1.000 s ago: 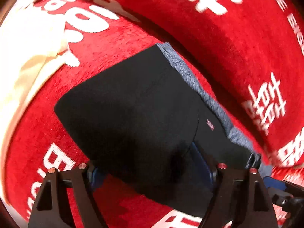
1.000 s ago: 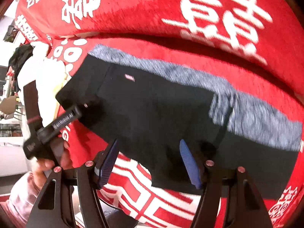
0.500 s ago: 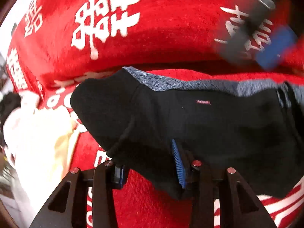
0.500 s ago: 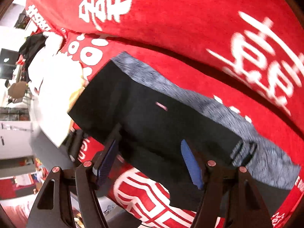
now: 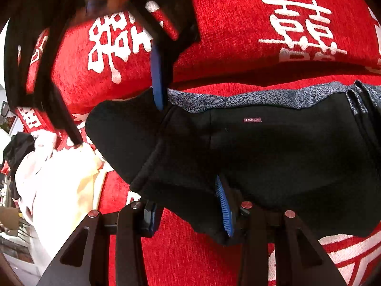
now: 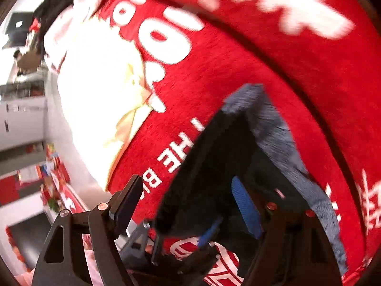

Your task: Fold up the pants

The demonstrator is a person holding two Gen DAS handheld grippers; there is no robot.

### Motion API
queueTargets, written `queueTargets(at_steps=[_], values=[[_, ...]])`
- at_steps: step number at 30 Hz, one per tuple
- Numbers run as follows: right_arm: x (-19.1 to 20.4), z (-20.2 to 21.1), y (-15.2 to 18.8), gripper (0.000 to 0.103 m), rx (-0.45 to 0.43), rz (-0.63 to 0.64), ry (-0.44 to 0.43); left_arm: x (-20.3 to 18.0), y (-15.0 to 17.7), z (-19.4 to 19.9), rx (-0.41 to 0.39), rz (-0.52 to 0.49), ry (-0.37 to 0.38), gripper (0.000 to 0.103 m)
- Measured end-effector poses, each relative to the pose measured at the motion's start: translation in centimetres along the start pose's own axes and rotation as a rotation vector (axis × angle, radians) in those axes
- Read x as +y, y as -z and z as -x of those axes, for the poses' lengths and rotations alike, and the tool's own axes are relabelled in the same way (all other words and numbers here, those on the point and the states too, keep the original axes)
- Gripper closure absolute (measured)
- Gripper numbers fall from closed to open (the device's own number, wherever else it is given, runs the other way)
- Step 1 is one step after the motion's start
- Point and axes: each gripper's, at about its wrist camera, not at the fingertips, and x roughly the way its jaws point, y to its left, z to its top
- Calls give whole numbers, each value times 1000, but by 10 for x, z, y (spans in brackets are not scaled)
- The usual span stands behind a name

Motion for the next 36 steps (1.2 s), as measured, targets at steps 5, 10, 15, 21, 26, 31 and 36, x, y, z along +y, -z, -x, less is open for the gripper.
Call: queueTargets(at_steps=[5,10,15,21,26,31,36], values=[[-5,-38,-3,74,124,16,89,3,-1,3,14,18,40,61],[-29,-7,32,87,-28,-5,9,-6,-14,31,-53,-13,61,61],[-59,36,76,87,-189,-62,-121,-15,-38,75,-111,2,124,61],[-102,92,159,87,-415,-151,-254,-55,-69,135,-185,-15,231,61],[-151,133,241,87,-552,-227,-306,-113,-87,178,-225,-75,333,61],[-214,151,326,87,-663,-340,-346,-193,-89,201,-242,-211,395,61],[-283,124,395,87,-692,-473,-371,-274,-77,195,-192,-337,411,61]])
